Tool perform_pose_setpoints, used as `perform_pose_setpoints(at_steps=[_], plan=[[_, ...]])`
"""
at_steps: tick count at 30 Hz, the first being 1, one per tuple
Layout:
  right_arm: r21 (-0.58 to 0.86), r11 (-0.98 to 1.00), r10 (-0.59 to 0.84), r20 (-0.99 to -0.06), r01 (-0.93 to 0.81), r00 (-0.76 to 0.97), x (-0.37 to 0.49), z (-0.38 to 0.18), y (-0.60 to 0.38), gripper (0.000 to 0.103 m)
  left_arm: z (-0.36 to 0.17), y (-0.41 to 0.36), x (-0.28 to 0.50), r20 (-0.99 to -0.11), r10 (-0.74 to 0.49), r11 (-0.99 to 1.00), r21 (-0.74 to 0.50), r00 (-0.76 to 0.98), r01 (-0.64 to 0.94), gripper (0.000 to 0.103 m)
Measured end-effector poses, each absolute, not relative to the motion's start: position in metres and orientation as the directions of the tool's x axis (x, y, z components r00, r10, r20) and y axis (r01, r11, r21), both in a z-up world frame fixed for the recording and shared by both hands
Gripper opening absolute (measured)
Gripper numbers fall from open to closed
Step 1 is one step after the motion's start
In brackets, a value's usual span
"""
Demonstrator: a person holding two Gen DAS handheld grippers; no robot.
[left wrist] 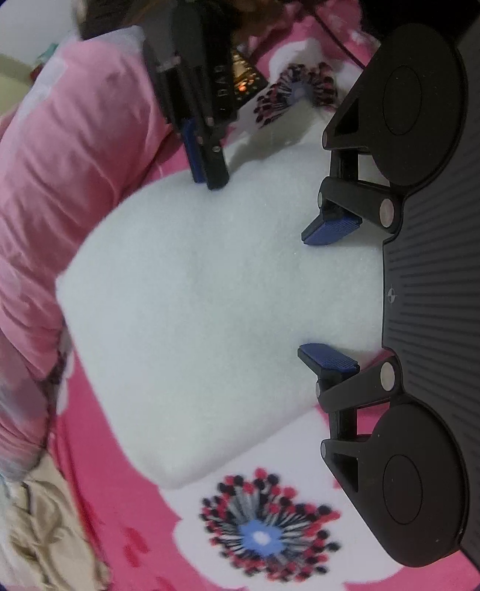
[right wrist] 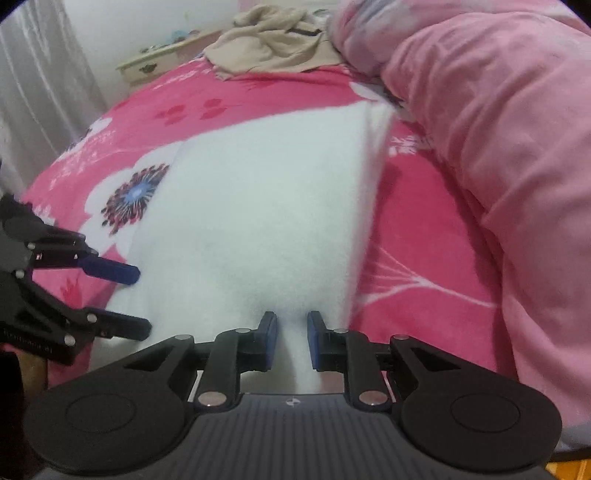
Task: Fold clothes
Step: 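Position both open grippers over the end of the folded white sweater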
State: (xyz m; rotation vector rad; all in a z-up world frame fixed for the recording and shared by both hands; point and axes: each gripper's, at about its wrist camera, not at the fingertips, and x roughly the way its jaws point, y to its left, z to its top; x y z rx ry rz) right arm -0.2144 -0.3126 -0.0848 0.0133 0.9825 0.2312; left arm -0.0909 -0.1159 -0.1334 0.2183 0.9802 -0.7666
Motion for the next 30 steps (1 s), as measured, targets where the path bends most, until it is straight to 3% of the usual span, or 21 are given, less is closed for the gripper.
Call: perform_pose_setpoints(at_steps=[3, 6, 10, 16, 21, 27, 30], plan=[[0.130, 0.973, 0.217, -0.794, -0.190, 0.568, -0.207, -0.058, -0.311, 0.018, -0.117, -0.115, -0.077, -0.781, -0.504, 0.730, -0.157, 0.369, 0.666, 0.060], [0.062, 0.977, 0.181, -0.756, -0.206, 0.629, -0.192, -0.051, -0.302, 0.018, -0.122, -0.122, -0.052, -0.816, -0.446, 0.776, -0.147, 0.369, 0.613, 0.060], [-0.018, 0.984, 0.090, -0.805, -0.175, 0.586, -0.166, -0.080, -0.299, 0.017, -0.134, -0.130, -0.036, -0.856, -0.392, 0.810, -0.147, 0.338, 0.567, 0.060], [0.100, 0.984, 0.174, -0.724, -0.148, 0.667, -0.141, -0.032, -0.308, 0.017, -0.131, -0.133, -0.035, -0.880, -0.348, 0.836, -0.136, 0.322, 0.532, 0.060], [0.010, 0.990, 0.098, -0.770, -0.140, 0.631, -0.098, -0.073, -0.312, 0.016, -0.130, -0.137, -0.038, -0.891, -0.316, 0.846, -0.108, 0.328, 0.522, 0.061], [0.012, 0.988, 0.115, -0.719, -0.152, 0.685, -0.092, -0.049, -0.309, 0.017, -0.128, -0.141, -0.035, -0.909, -0.278, 0.858, -0.090, 0.310, 0.506, 0.063], [0.018, 0.991, 0.100, -0.741, -0.130, 0.663, -0.074, -0.063, -0.316, 0.016, -0.128, -0.142, -0.036, -0.911, -0.260, 0.860, -0.068, 0.319, 0.506, 0.064]])
